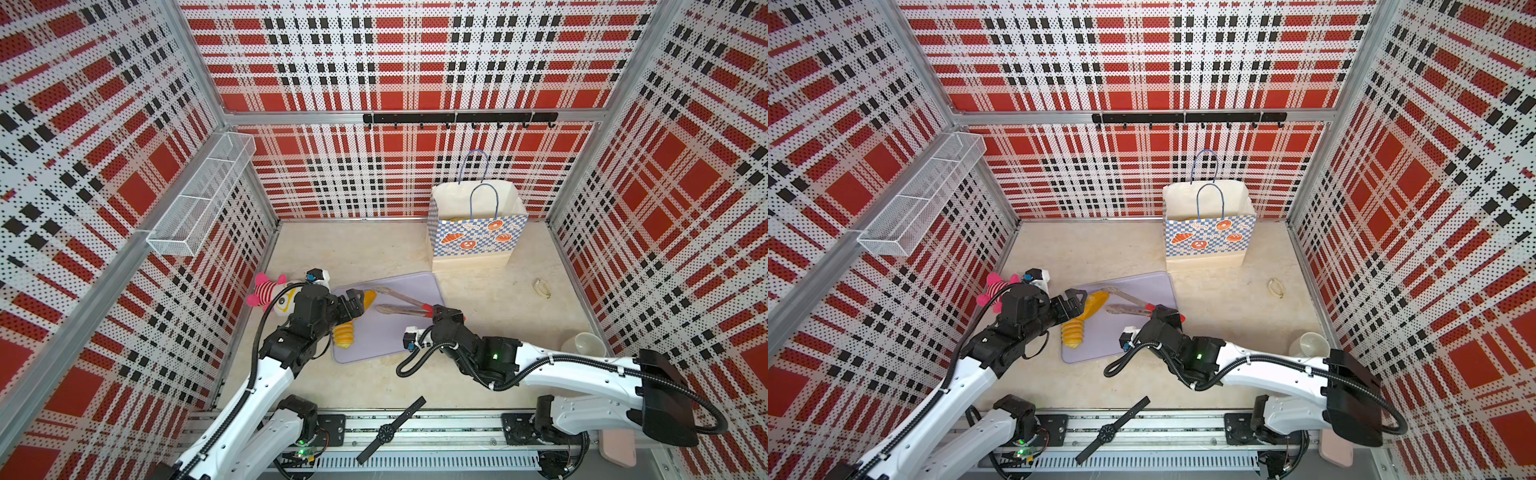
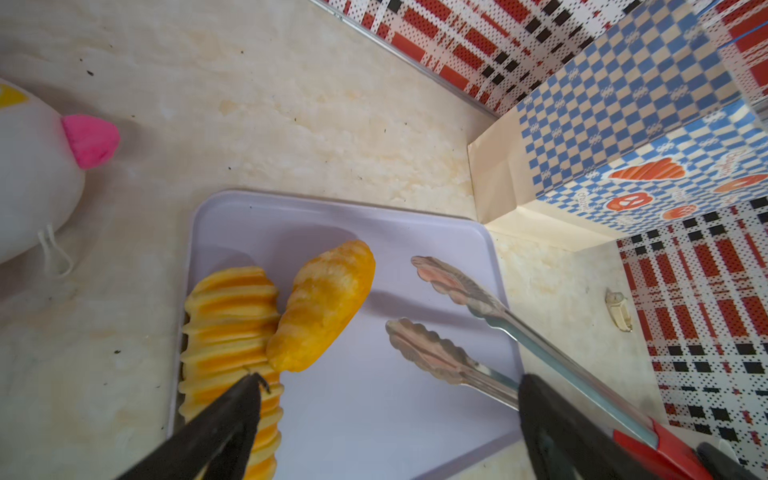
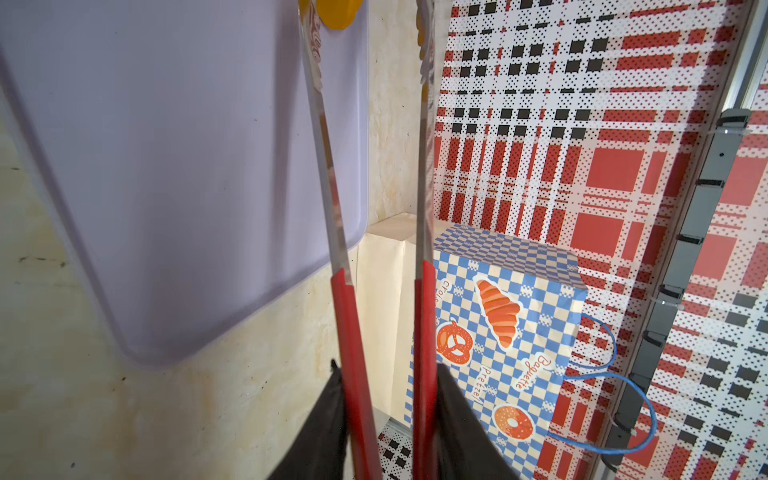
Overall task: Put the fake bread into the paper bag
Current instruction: 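Close the tongs on the short yellow roll on the tray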
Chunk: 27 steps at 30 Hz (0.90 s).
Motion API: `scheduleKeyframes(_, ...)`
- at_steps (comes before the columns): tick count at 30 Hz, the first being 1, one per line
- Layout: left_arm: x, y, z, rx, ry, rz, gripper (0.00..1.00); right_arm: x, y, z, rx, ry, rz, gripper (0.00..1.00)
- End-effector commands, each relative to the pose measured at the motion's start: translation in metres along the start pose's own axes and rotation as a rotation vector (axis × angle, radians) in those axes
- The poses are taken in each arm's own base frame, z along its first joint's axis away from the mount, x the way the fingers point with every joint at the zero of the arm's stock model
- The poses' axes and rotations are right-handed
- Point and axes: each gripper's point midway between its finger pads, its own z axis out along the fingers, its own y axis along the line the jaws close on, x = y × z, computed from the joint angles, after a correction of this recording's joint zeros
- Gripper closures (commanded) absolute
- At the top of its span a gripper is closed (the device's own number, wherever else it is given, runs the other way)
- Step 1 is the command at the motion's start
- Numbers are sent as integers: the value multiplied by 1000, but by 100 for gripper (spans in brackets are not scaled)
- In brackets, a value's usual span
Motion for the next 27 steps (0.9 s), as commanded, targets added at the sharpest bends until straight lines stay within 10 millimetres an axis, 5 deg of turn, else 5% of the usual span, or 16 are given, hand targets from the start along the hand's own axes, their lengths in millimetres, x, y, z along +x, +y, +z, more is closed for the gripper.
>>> scheduleKeyframes(1, -1, 1, -1, -14, 30, 29, 2, -11, -17, -2, 36, -18, -18, 65)
scheduleKeyframes(23, -2, 14, 1, -65, 33, 34, 2, -57, -20, 39, -78, -28, -125, 65)
scheduleKeyframes(27, -1, 16, 3, -70, 33, 32, 2, -59, -19, 44, -92, -2, -141, 73)
